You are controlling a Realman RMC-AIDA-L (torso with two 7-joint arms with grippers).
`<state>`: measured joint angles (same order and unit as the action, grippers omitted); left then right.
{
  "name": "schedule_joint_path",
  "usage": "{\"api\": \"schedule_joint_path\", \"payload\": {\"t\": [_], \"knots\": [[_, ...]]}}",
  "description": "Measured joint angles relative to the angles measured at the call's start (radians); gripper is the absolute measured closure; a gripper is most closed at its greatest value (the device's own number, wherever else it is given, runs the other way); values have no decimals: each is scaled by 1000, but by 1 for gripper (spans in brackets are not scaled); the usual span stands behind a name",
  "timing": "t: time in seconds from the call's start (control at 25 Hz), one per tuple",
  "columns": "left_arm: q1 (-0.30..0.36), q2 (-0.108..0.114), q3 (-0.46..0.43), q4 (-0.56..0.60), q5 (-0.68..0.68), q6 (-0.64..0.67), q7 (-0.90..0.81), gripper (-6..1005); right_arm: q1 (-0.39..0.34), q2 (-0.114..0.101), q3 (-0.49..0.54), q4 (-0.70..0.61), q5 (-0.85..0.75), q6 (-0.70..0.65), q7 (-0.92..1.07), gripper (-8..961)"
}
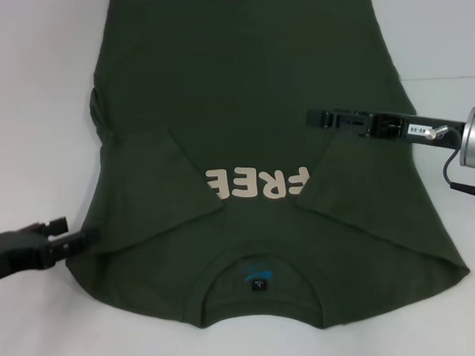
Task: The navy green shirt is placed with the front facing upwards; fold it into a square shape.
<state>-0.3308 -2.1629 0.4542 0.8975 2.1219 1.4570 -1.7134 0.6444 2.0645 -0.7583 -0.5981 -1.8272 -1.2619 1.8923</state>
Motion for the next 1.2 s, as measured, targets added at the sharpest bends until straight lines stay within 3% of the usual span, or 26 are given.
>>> {"api": "schedule_joint_path", "payload": {"t": [0.96, 1.2], "knots": [[-7, -2, 14, 2, 135, -32, -66, 173, -1, 0, -1, 0, -1, -12, 5, 49], [-11, -1, 16, 13, 143, -62, -100, 386, -2, -2, -1, 0, 1, -13, 6, 50]]}}
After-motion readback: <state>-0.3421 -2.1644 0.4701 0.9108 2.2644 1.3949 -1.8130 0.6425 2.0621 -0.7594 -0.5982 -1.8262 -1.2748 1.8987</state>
